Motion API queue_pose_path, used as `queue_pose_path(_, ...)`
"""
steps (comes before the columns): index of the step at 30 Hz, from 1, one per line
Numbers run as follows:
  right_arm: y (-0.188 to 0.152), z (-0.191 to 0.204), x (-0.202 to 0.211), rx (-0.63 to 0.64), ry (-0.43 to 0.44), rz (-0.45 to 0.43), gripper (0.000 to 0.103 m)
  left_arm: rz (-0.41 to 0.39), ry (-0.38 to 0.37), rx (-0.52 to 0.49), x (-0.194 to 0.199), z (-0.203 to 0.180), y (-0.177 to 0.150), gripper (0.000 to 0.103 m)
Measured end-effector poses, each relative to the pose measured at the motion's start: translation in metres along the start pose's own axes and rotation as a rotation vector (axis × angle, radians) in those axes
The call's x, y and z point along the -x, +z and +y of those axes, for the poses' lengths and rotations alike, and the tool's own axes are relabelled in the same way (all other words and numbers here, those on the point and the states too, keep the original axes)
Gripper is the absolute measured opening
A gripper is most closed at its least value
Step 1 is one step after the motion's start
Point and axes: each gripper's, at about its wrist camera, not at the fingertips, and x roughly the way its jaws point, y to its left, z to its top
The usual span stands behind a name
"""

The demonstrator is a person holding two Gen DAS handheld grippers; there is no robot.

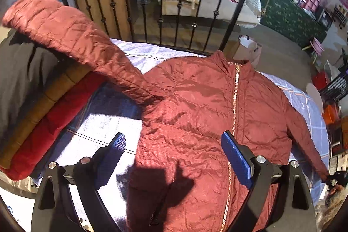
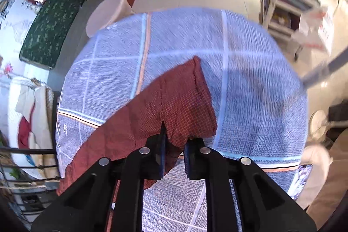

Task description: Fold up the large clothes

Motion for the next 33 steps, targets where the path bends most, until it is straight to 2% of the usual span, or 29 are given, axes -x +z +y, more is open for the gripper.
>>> queue_pose_path(2, -0.011, 0.023, 0.026, 0.118, -0.019, -0.060, 0.013, -0.007, 0.012, 0.010, 0.000, 0.009, -0.002, 0.087)
queue_pose_path(3, -0.018, 0.046, 0.042, 0.217, -0.011, -0.102, 0.013, -0.005, 0.017, 0.016, -0.001, 0.014, -0.004, 0.087)
queue_pose_path(5, -0.035, 0.094, 0.067, 0.393, 0.031, -0.158, 0.013, 0.003, 0.028, 0.036, -0.004, 0.024, -0.008, 0.087)
queue_pose_path(8, -0.082, 0.179, 0.102, 0.663, 0.128, -0.206, 0.013, 0.022, 0.039, 0.070, -0.009, 0.039, -0.014, 0.087)
queue_pose_path(11, -0.159, 0.261, 0.131, 0.935, 0.263, -0.228, 0.013, 0.037, 0.044, 0.114, -0.011, 0.053, -0.018, 0.087)
queue_pose_path(12, -0.179, 0.278, 0.134, 0.993, 0.287, -0.221, 0.013, 0.037, 0.043, 0.125, -0.011, 0.058, -0.018, 0.087)
queue_pose_path(14, -0.230, 0.314, 0.135, 1.104, 0.347, -0.191, 0.013, 0.030, 0.052, 0.133, -0.008, 0.066, -0.019, 0.087)
queue_pose_path(17, -0.324, 0.358, 0.129, 1.282, 0.424, -0.123, 0.013, 0.016, 0.075, 0.134, -0.002, 0.075, -0.021, 0.087)
queue_pose_path(21, -0.433, 0.391, 0.123, 1.461, 0.494, -0.028, 0.013, 0.016, 0.106, 0.154, 0.000, 0.093, -0.026, 0.087)
queue_pose_path(26, -0.545, 0.402, 0.105, 1.662, 0.474, 0.045, 0.013, 0.043, 0.128, 0.213, -0.002, 0.115, -0.035, 0.087)
queue_pose_path(28, -0.580, 0.392, 0.091, 1.716, 0.427, 0.071, 0.013, 0.052, 0.132, 0.225, -0.002, 0.120, -0.038, 0.087)
queue_pose_path(30, -0.599, 0.390, 0.076, 1.735, 0.383, 0.091, 0.013, 0.058, 0.139, 0.230, -0.002, 0.123, -0.041, 0.087)
queue_pose_path(33, -0.608, 0.389, 0.056, 1.733, 0.305, 0.122, 0.016, 0.068, 0.143, 0.235, -0.003, 0.126, -0.044, 0.087)
